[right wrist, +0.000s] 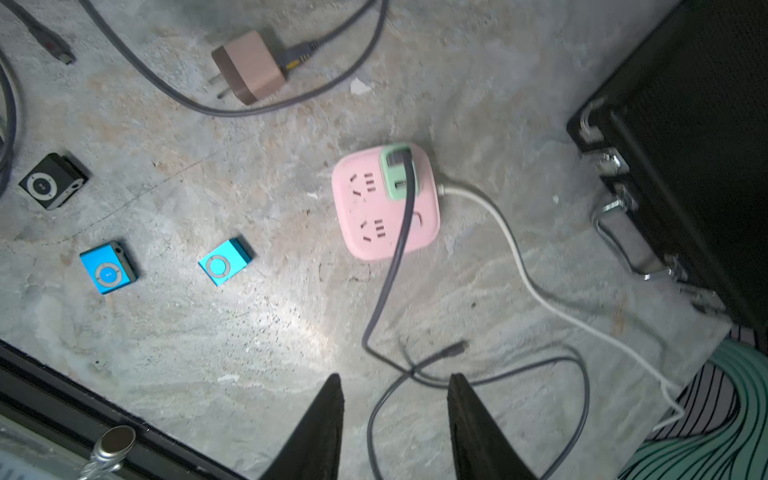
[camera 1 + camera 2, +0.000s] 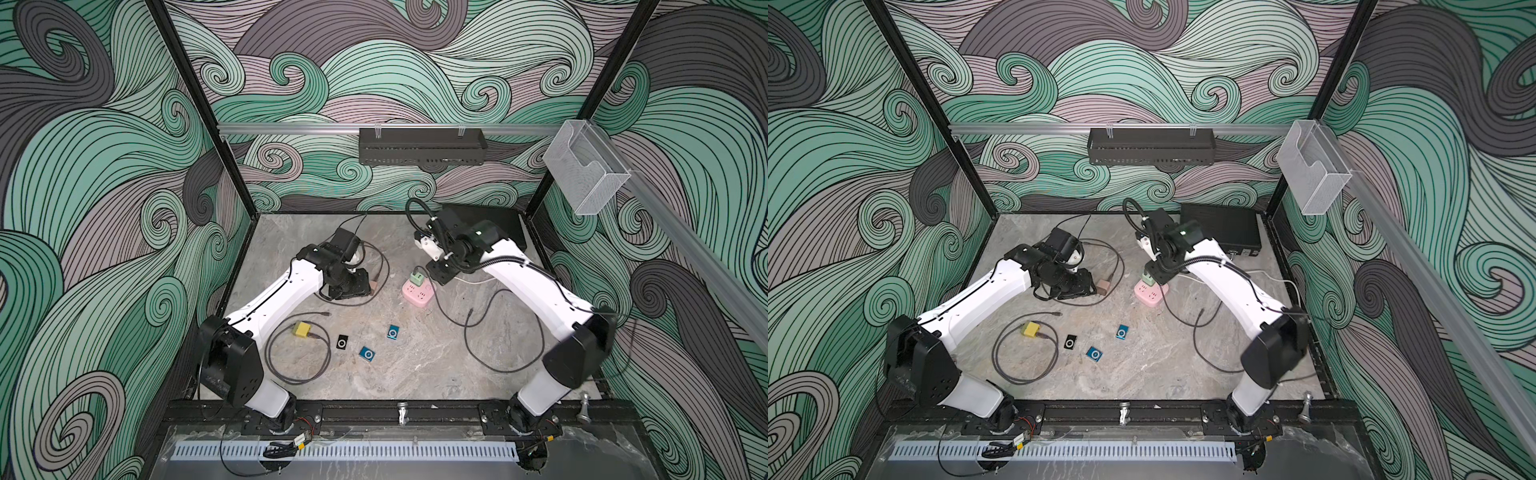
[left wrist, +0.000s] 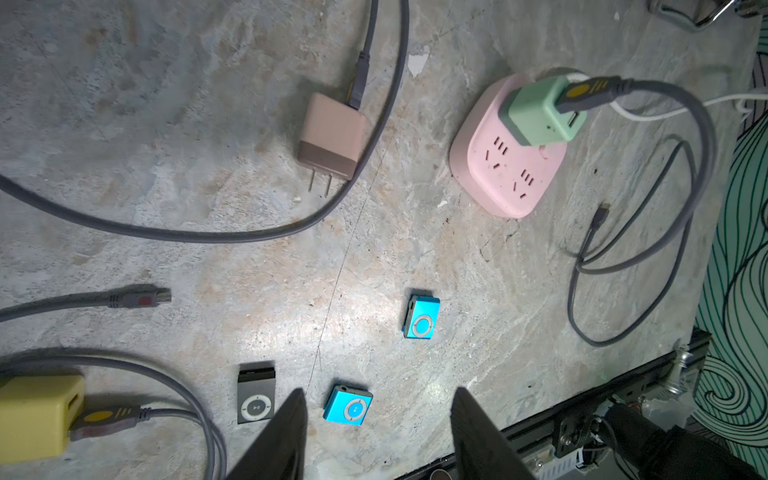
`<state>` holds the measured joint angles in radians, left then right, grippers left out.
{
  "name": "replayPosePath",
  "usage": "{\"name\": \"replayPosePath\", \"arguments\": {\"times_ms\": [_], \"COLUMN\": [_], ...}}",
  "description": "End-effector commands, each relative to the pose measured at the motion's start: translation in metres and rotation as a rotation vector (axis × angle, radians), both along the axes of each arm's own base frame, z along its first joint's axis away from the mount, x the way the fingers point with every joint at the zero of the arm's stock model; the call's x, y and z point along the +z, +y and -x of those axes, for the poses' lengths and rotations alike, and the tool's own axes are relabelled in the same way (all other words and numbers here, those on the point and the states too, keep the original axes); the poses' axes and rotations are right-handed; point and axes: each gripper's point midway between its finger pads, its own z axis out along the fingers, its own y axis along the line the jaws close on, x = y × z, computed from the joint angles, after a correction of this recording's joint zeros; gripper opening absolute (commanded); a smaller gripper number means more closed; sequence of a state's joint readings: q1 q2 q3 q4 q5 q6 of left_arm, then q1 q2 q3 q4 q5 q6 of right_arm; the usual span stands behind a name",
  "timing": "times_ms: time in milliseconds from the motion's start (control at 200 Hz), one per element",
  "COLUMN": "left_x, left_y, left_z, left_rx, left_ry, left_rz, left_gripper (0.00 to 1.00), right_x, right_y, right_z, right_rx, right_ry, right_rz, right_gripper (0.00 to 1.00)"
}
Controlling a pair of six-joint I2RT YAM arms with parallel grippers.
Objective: Charge mp3
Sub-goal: Insert the plug into the socket, then pick up the charging cable from the center of the board.
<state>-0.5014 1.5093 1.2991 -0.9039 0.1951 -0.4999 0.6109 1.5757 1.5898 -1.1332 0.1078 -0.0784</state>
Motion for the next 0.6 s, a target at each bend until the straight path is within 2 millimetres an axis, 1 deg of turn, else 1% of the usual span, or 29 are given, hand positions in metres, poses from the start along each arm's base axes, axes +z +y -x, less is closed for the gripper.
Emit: {"name": "replayPosePath", "arguments": {"times_ms": [0, 80, 140, 225, 300, 410, 515, 525, 535, 590], "left_x": [0.015, 0.02, 0.025, 0.031, 0.037, 0.044, 0.043, 0.049, 0.051, 0.053], "left_y": [0.007, 0.007, 0.006, 0.004, 0.003, 0.004, 0.002, 0.003, 0.004, 0.004], "left_z": [0.004, 0.004, 0.002, 0.002, 0.002, 0.001, 0.003, 0.005, 0.006, 0.007], "left_rx": [0.003, 0.01, 0.016, 0.019, 0.021, 0.037, 0.035, 0.035, 0.034, 0.034], "left_ry": [-0.039, -0.046, -0.056, -0.063, -0.08, -0.102, -0.094, -0.111, -0.115, -0.118], "left_rz": [-0.036, -0.034, -0.027, -0.017, -0.006, 0.01, 0.019, 0.029, 0.033, 0.036], "left_gripper": [0.54, 0.55, 0.54, 0.54, 0.54, 0.54, 0.55, 0.55, 0.54, 0.54], "right_x": [-0.016, -0.031, -0.043, -0.063, -0.081, -0.104, -0.123, -0.125, -0.127, -0.137], "right_y": [-0.033, -0.053, -0.065, -0.073, -0.071, -0.072, -0.073, -0.073, -0.074, -0.076], "right_z": [0.026, 0.054, 0.074, 0.098, 0.114, 0.127, 0.128, 0.128, 0.127, 0.125], "right_rx": [-0.245, -0.36, -0.449, -0.55, -0.582, -0.636, -0.671, -0.674, -0.678, -0.695], "right_ry": [0.019, 0.056, 0.1, 0.163, 0.192, 0.215, 0.206, 0.205, 0.202, 0.198], "right_rz": [-0.019, -0.025, -0.027, -0.021, -0.016, 0.008, 0.009, 0.012, 0.011, 0.011], "right_gripper": [0.41, 0.4, 0.37, 0.39, 0.39, 0.41, 0.41, 0.41, 0.4, 0.4]}}
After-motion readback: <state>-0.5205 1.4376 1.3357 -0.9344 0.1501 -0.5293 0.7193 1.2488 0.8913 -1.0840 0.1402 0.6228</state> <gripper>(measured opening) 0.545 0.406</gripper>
